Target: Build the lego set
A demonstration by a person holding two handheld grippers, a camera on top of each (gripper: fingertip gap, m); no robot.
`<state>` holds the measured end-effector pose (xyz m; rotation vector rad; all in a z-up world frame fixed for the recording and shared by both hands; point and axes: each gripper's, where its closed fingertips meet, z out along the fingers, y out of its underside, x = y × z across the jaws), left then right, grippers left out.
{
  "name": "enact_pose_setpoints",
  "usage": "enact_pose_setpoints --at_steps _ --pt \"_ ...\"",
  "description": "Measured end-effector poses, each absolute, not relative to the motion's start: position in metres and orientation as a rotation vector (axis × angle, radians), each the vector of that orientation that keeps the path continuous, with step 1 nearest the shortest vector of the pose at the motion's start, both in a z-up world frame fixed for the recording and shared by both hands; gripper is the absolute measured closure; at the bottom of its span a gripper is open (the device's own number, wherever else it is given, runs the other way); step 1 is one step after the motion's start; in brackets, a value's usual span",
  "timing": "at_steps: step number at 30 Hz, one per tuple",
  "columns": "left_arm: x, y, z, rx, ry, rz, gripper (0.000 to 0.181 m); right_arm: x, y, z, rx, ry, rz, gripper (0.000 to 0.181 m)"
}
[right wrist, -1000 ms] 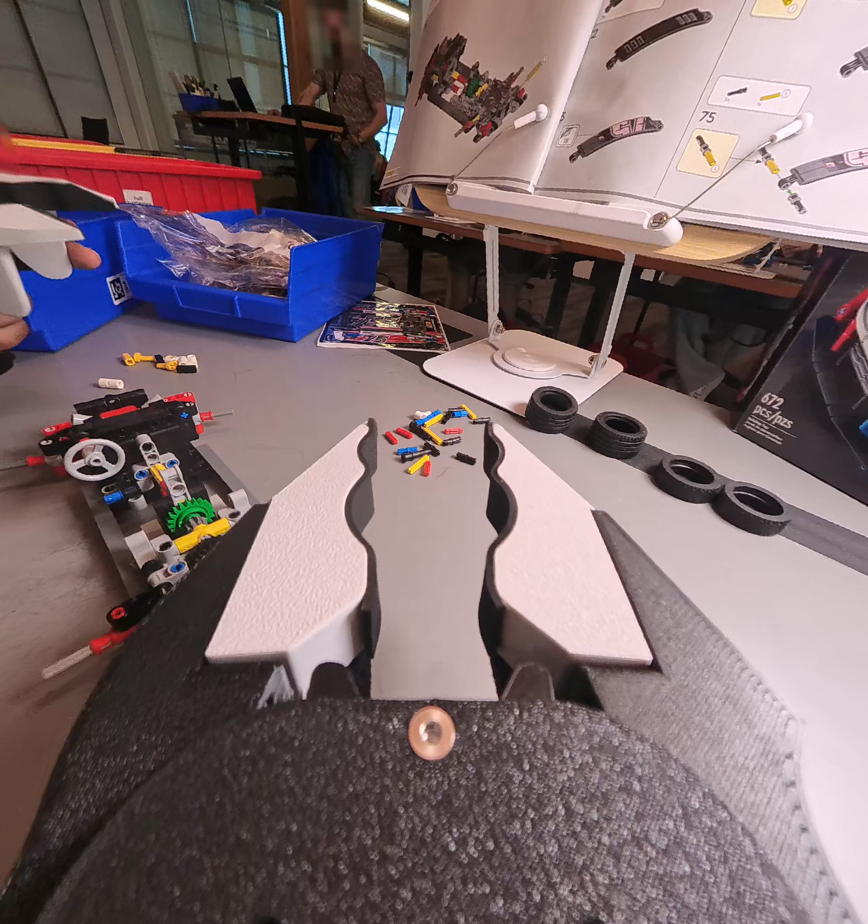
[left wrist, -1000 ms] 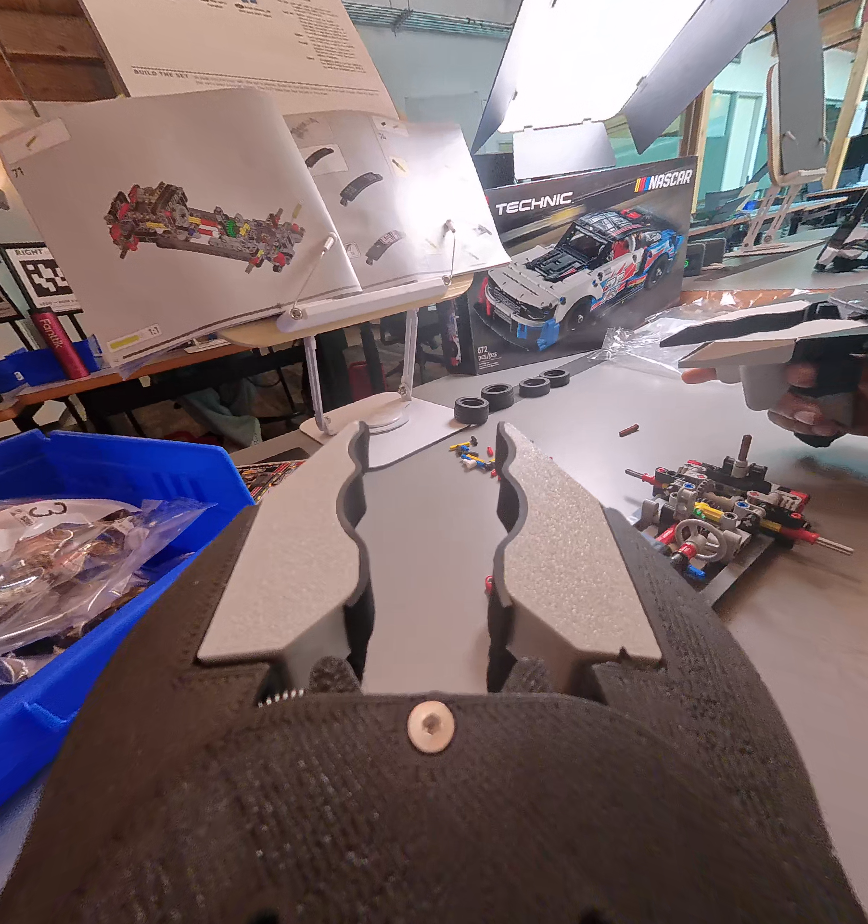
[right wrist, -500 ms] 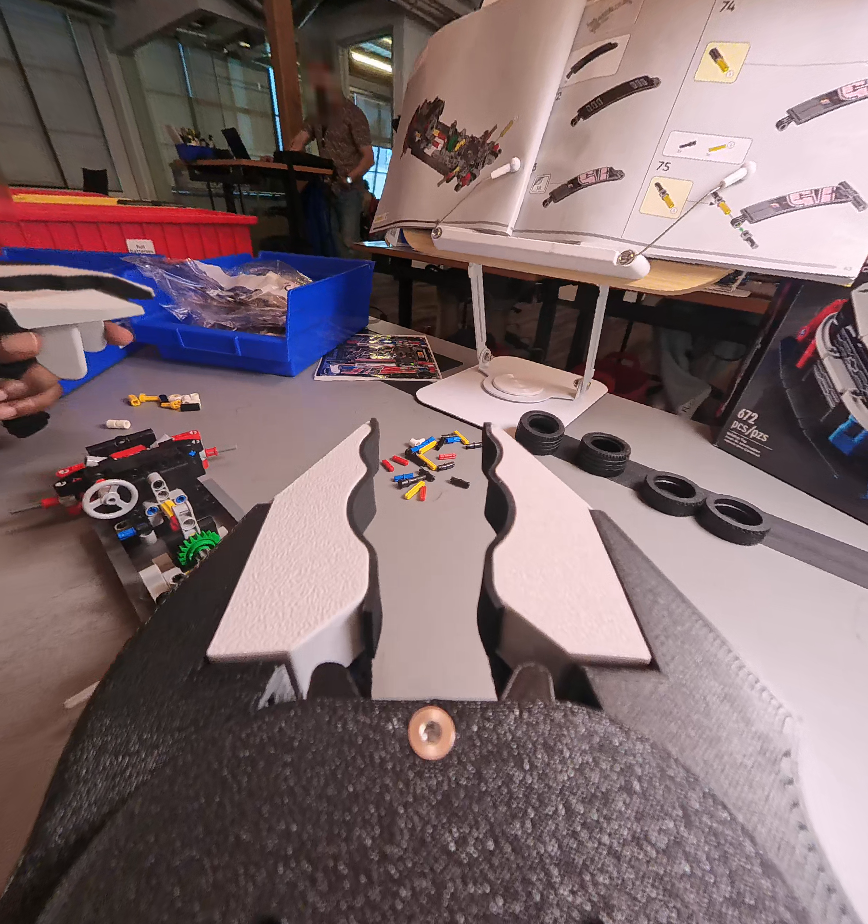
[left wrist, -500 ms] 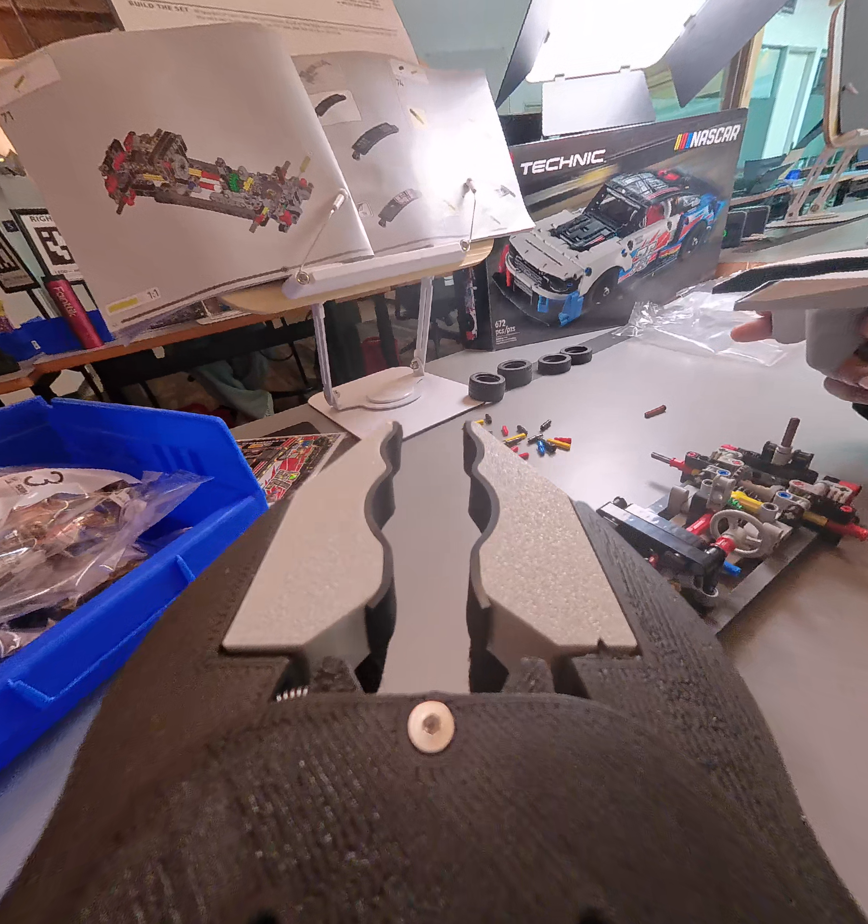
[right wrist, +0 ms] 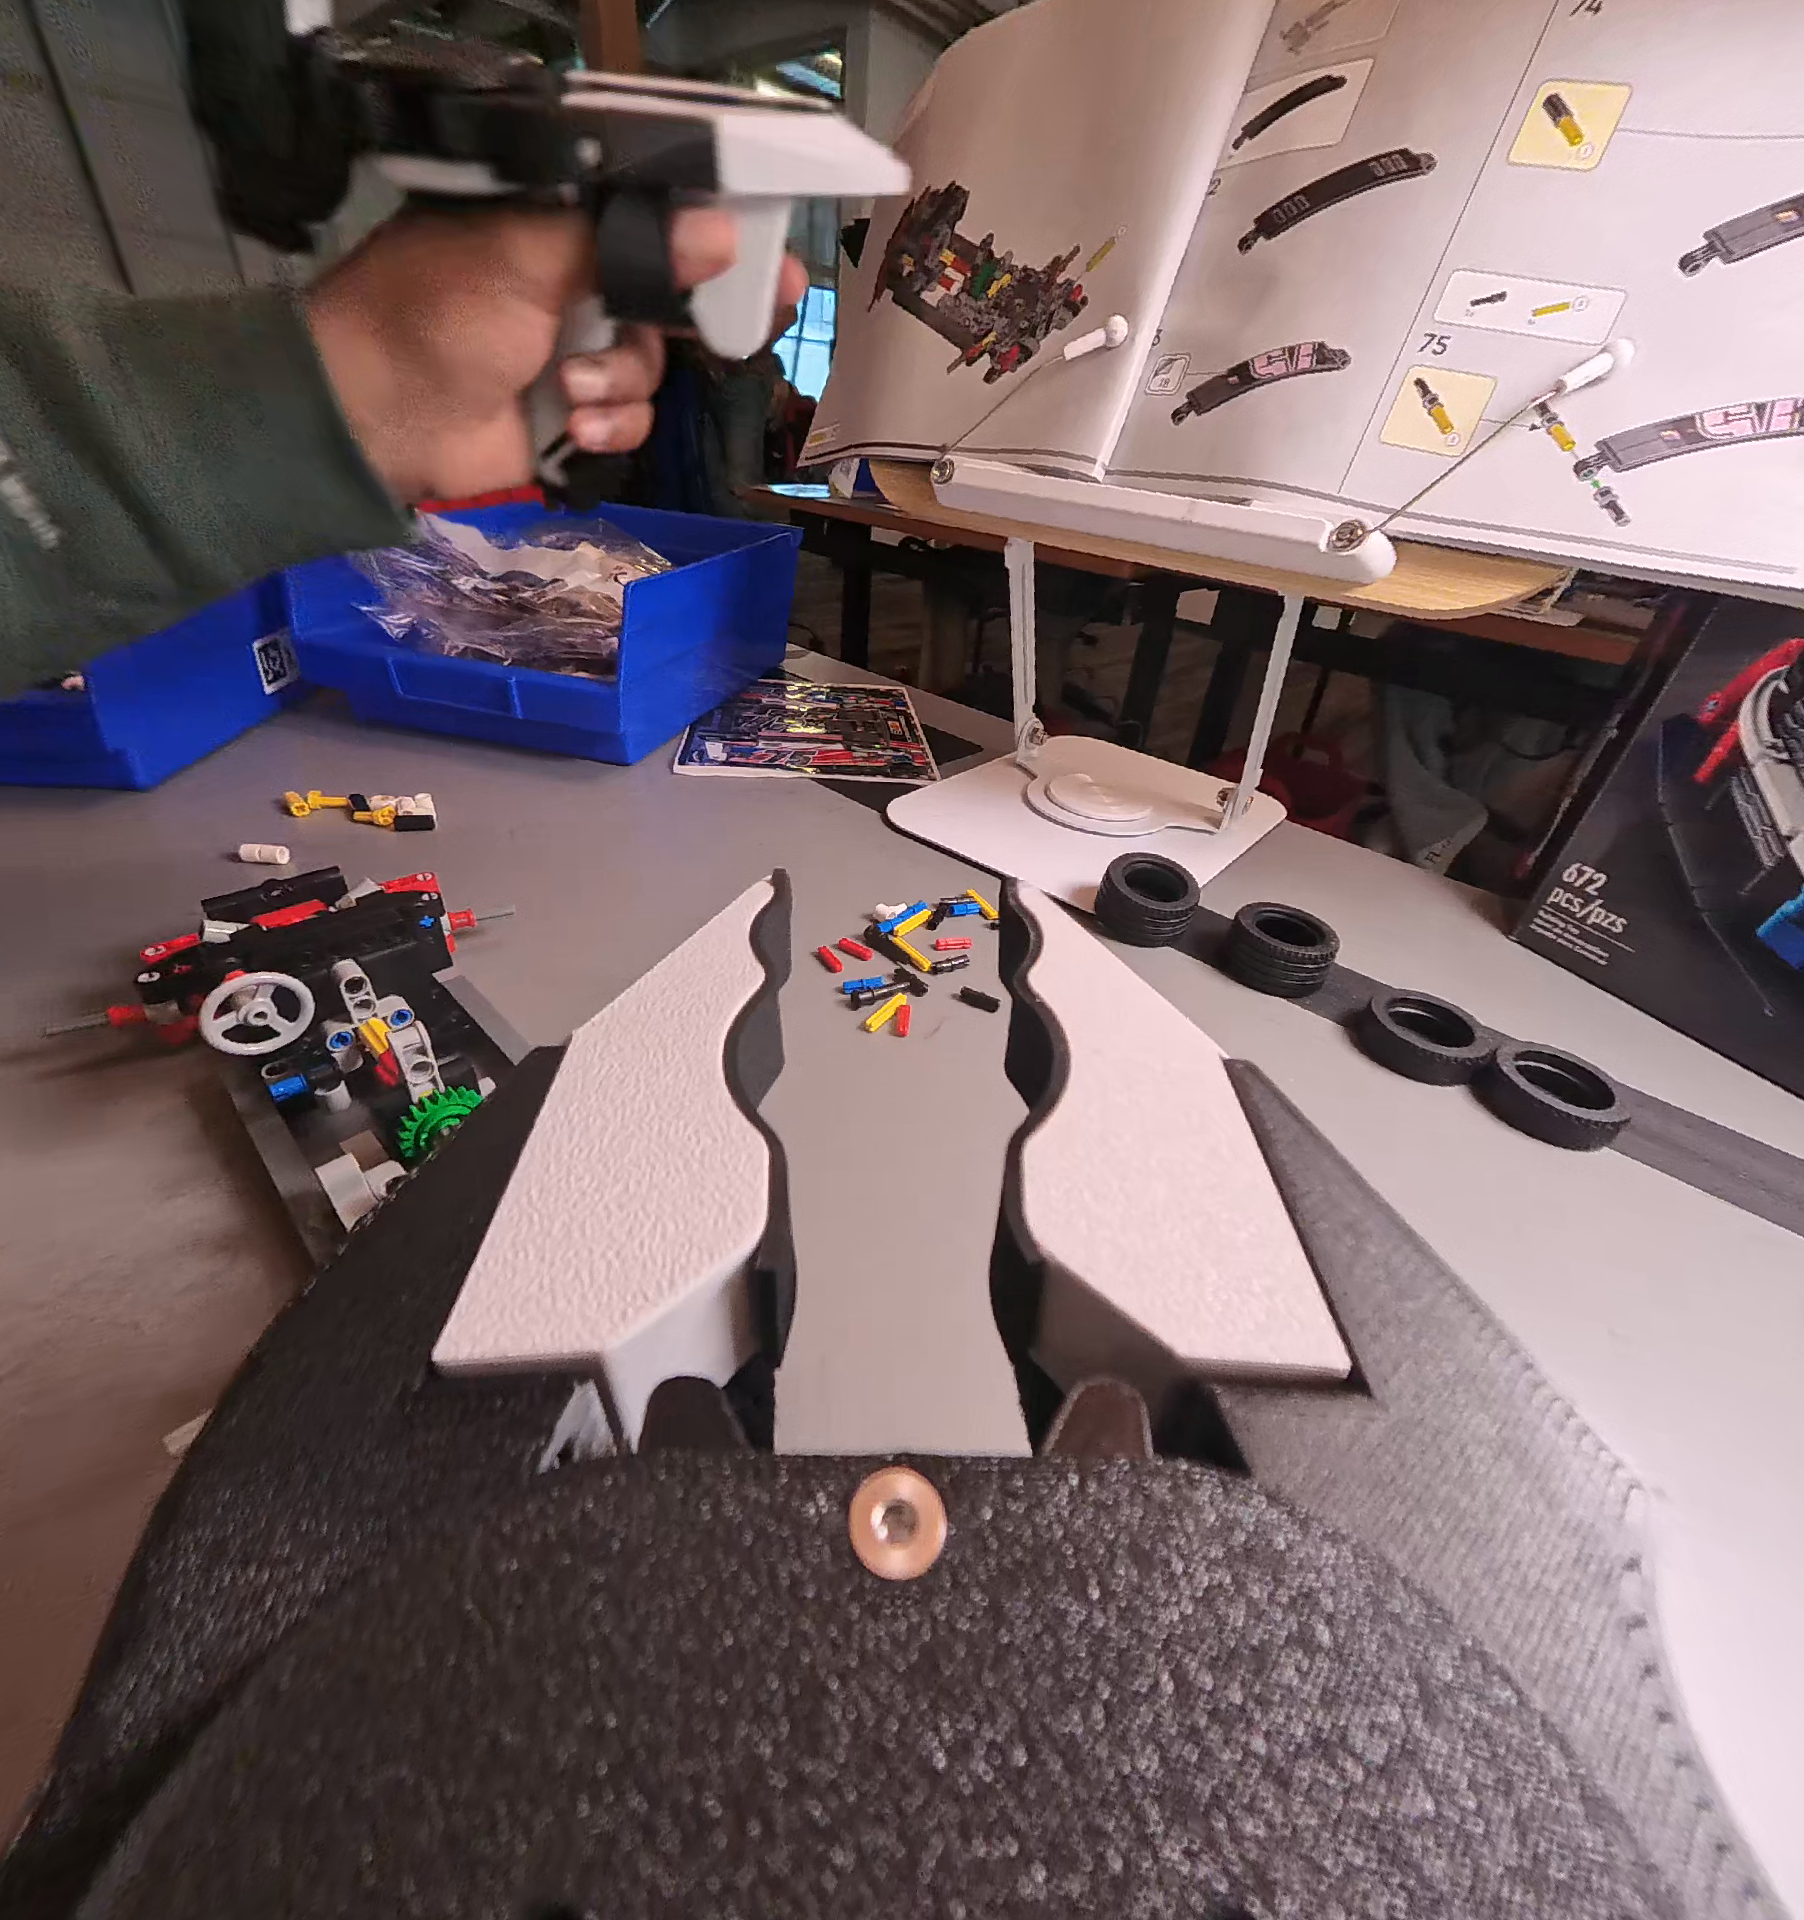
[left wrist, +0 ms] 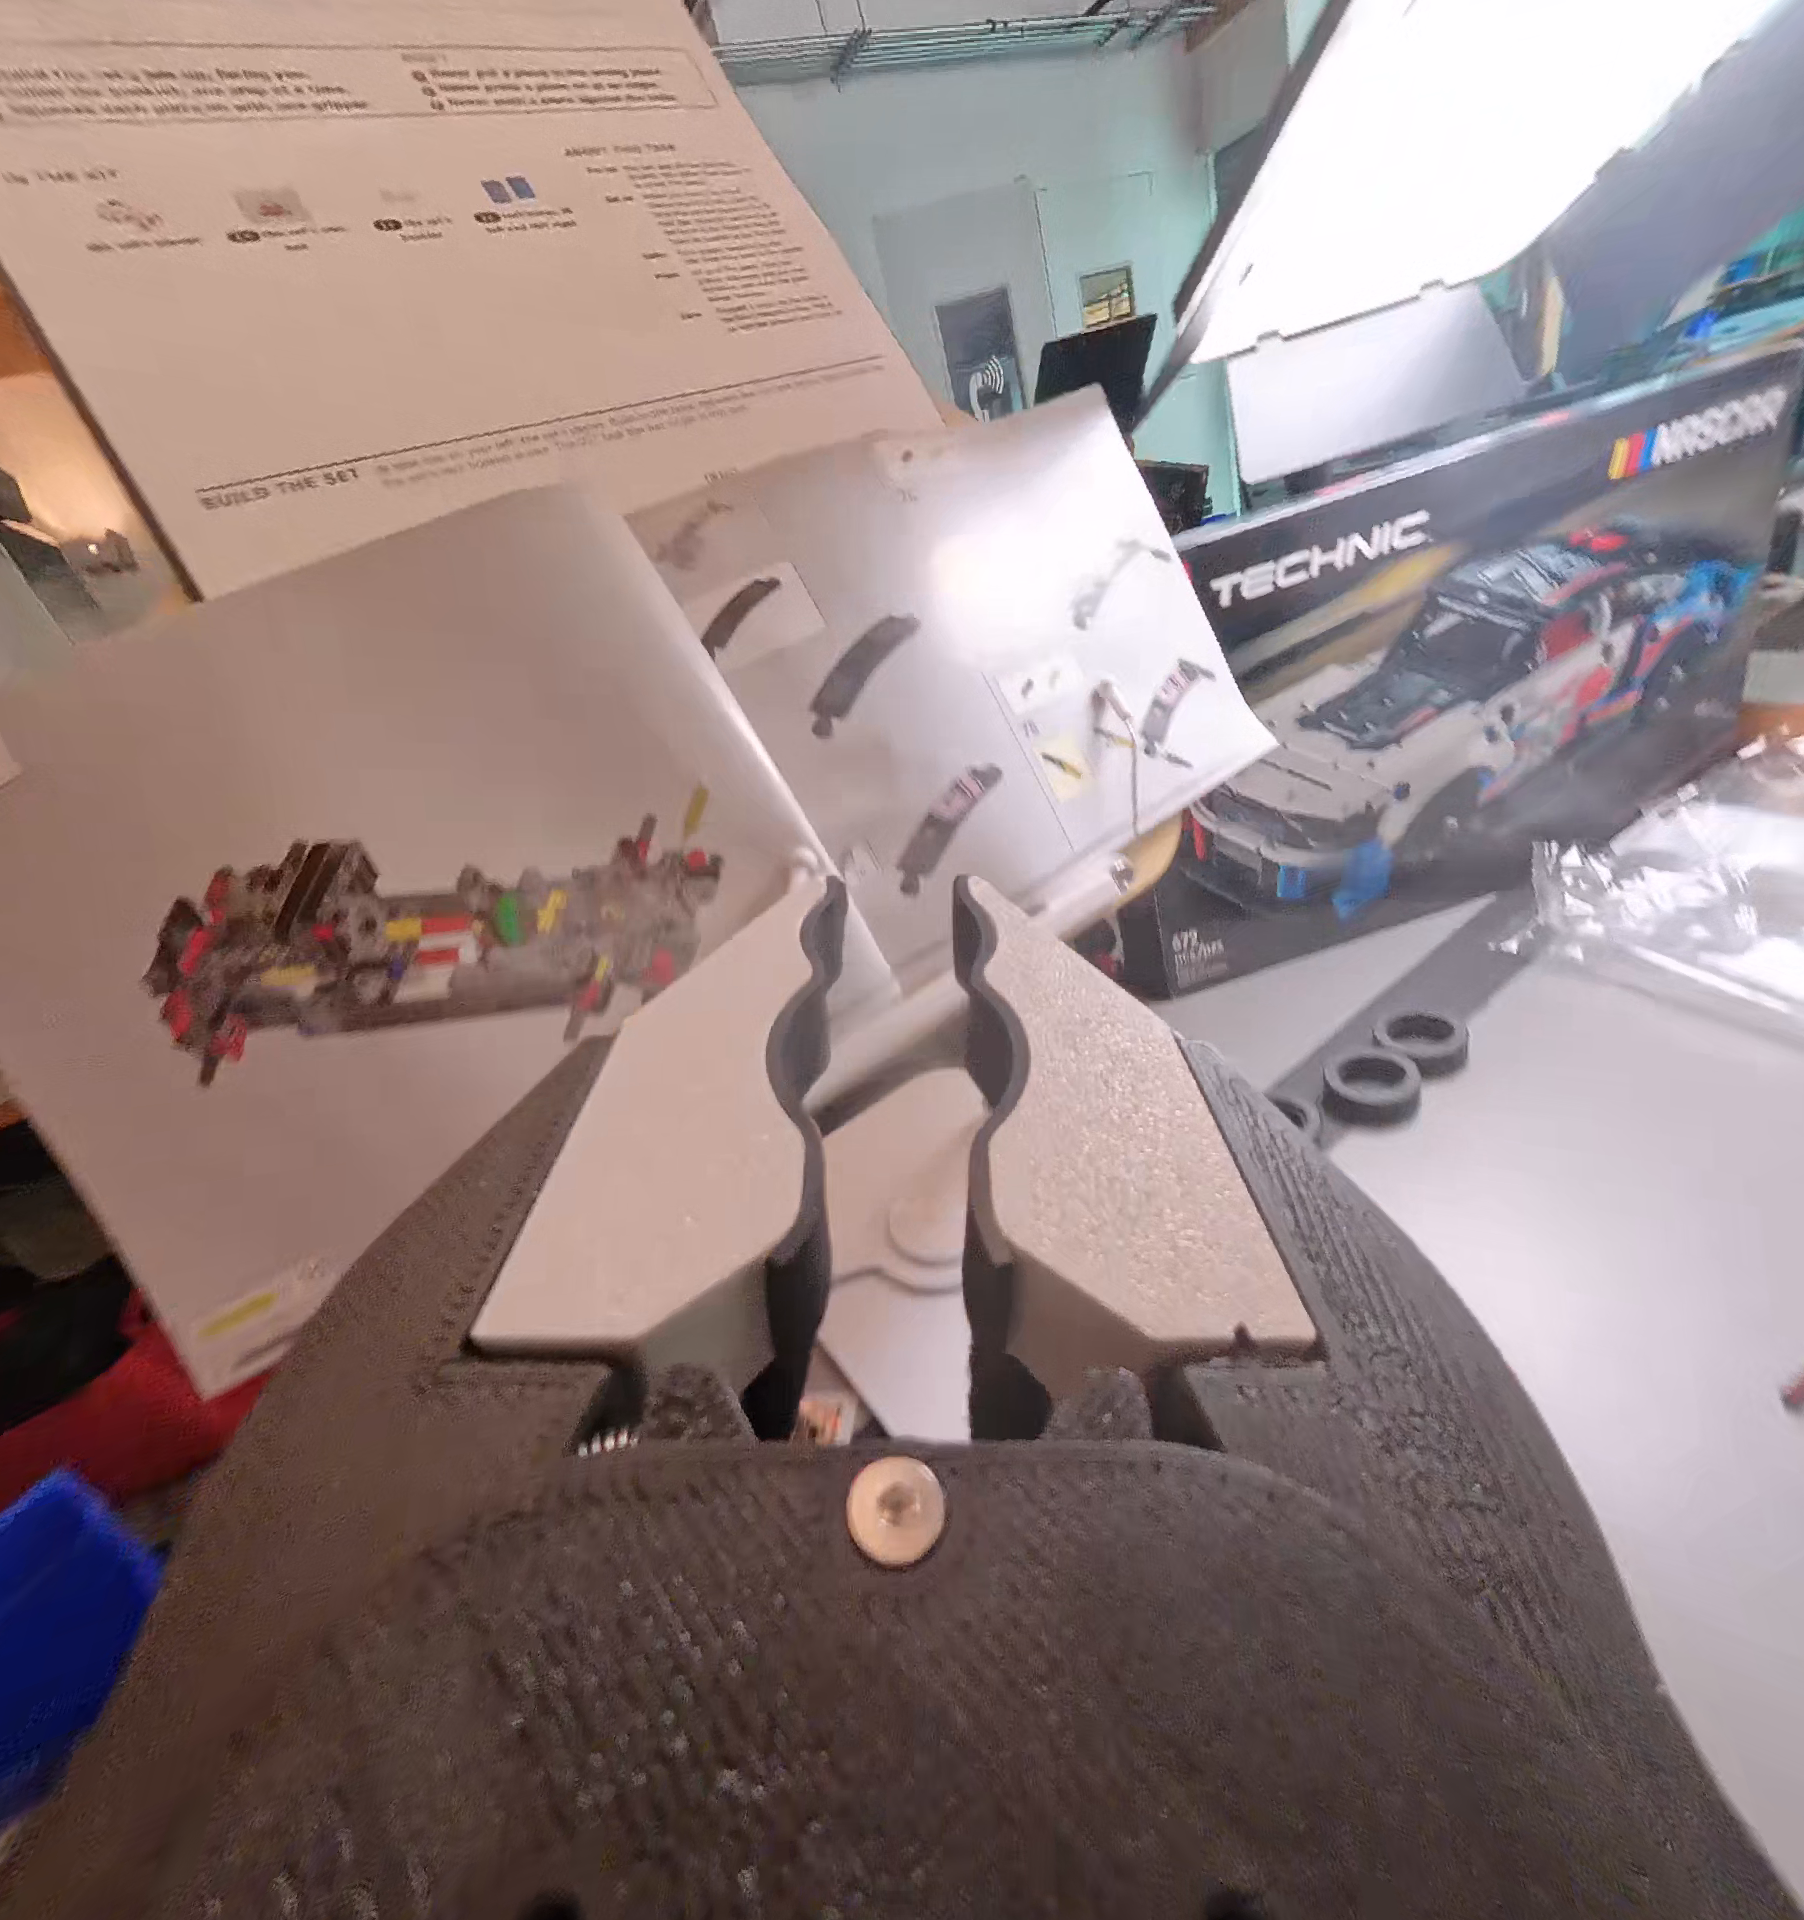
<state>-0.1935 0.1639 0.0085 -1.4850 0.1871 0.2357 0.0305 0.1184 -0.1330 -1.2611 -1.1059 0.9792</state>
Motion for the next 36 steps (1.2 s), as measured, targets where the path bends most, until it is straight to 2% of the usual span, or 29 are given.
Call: enact_pose_setpoints --at_steps 4,8,15,24,32,36 --pt "-0.216 0.239 0.03 -1.524 0.189 0.311 0.177 0.032 0.121 -0.133 -1.268 -1.101 0.99 0.144" --pt "-0.249 0.277 0.009 -1.632 0.204 0.503 0.181 0.034 0.122 -0.138 -1.272 -1.119 0.983 0.144" --pt "-0.287 0.264 -0.016 -1.665 0.113 0.541 0.181 0.032 0.124 -0.145 -1.316 -1.112 1.057 0.144" --pt "-0.293 0.261 -0.019 -1.696 0.015 0.528 0.181 0.033 0.122 -0.146 -1.318 -1.125 1.051 0.145" --pt "-0.247 0.268 0.04 -1.506 0.071 0.373 0.181 0.029 0.122 -0.144 -1.308 -1.124 1.057 0.144" --pt "-0.242 0.286 0.05 -1.524 0.074 0.372 0.181 0.032 0.119 -0.137 -1.268 -1.118 1.084 0.139"
